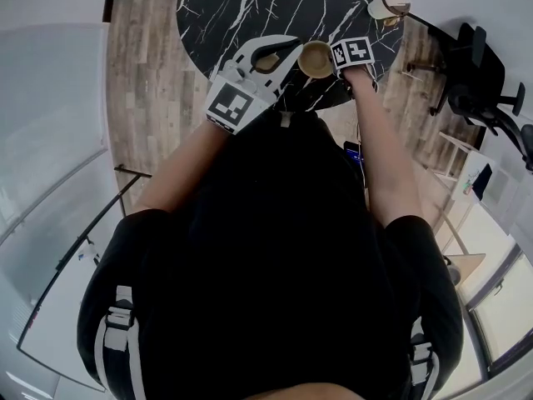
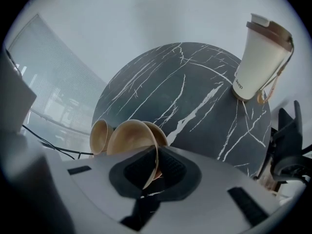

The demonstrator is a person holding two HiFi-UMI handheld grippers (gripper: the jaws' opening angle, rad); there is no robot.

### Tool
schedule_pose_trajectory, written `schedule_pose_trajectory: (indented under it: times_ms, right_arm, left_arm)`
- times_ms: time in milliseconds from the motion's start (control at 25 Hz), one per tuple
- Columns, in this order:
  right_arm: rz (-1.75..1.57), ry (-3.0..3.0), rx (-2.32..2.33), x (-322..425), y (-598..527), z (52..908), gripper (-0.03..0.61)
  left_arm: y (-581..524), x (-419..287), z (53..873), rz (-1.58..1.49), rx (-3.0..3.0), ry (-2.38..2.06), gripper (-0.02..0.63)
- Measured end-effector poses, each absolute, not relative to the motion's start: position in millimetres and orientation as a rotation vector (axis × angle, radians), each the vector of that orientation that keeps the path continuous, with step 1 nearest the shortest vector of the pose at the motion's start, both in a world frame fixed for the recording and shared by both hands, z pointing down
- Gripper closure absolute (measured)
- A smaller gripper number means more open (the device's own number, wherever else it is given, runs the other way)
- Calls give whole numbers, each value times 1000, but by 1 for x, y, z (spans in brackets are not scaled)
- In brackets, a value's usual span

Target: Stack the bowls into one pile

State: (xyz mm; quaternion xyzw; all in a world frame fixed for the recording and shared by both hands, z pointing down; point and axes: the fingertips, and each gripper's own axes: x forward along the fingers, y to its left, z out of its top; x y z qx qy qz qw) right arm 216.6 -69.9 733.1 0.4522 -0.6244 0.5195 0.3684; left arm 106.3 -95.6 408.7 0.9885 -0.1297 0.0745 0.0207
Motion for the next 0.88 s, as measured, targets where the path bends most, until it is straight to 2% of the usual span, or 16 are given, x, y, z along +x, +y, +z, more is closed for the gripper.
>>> schedule_pose_trajectory:
  times_ms: [880]
  right_arm:
    - [1216, -1664, 1179, 223, -78, 699, 518]
  left_arm:
    - [-91, 97, 402, 213, 3072, -455, 609]
